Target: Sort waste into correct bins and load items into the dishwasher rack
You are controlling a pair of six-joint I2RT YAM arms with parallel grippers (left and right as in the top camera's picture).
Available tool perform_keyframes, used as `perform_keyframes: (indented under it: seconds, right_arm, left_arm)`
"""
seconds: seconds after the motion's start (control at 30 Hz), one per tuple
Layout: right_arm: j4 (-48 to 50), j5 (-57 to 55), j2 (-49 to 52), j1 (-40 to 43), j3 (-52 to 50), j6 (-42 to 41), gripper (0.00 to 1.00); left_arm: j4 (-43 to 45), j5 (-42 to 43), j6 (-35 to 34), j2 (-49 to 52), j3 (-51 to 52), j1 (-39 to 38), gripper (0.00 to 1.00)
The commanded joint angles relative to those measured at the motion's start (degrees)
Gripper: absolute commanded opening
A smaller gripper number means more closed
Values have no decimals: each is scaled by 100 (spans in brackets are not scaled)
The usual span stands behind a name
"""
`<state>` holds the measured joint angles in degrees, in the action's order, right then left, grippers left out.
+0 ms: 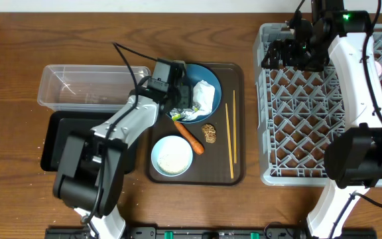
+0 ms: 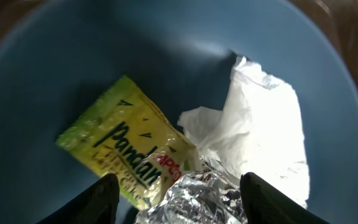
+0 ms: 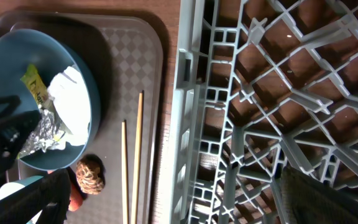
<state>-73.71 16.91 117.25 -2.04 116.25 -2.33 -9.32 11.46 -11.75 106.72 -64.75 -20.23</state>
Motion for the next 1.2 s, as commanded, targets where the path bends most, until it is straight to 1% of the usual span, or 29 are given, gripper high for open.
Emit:
perform_keyframes:
  seconds: [0.0,0.13,0.2,0.27,0.4,0.5,0.53,0.77,1.0,1.1,1.17]
  right_arm:
    - [-7,-17,-177,35,118,28,99]
    - [-4,-17,-177,35,118,28,99]
    - [-7,-15,-177,37,118,26,99]
    - [-9,-15,-177,37,118,26,99]
    - [-9,-15,-177,33,118,26,99]
    - [-26,-15,-177,31,118,26,99]
    - [-39,-17,-177,33,118,26,99]
    - [-57,-17,-177,48,118,26,99]
    - [-66,-17,-177,59,118,26,99]
    - [-59,-17,-177,59,118,26,99]
    - [-63,-17,-177,57,118,26,99]
  left_arm:
    - [50,-35,33,238,-146,-66,64]
    - [52,-55,33,352,-146,-70,63]
    - [68,-55,33,391,-146,-70,59]
    - [101,-57,33,422,-146,-70,52]
    - [232,-105,33,428,-146,-70,24]
    - [302,-177,33,428,-151,-70,9]
    - [306,-188,33,417,-151,-70,6]
    - [310,-210,35,131,-229,-2,6]
    - [90,-208,37,-844,-317,293,6]
    - [109,-214,39,-1331,-321,557,6]
    - [133,-372,37,-1620,-321,815,6]
